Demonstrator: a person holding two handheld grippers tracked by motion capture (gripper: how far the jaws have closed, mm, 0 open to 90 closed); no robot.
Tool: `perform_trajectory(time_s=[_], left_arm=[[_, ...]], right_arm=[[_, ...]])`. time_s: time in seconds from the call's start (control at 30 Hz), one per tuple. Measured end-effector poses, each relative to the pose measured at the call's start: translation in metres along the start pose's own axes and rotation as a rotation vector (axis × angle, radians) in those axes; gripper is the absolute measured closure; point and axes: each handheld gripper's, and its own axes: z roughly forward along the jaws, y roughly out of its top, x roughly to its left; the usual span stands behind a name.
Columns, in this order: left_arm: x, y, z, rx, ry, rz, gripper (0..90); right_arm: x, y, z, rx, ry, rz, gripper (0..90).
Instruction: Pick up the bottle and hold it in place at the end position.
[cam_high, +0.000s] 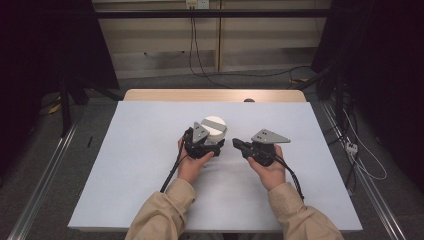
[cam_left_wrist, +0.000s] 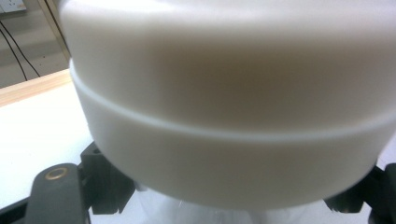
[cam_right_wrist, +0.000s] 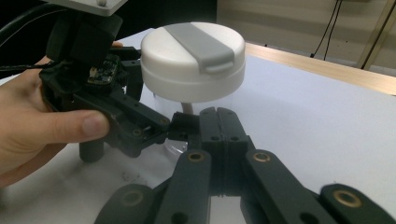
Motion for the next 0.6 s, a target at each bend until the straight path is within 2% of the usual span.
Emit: perform_trajectory(time_s=[0.23, 0.6], left_arm=[[-0.001, 0.0, 0.0, -0.001, 0.001, 0.002, 18.9], [-0.002, 0.0, 0.001, 0.003, 0.002, 0.008, 18.9]], right_arm=[[-0.001, 0.005, 0.007, 0.008, -0.004, 0.007, 90.0], [-0.001, 0.008, 0.02, 0.029, -0.012, -0.011, 90.0]])
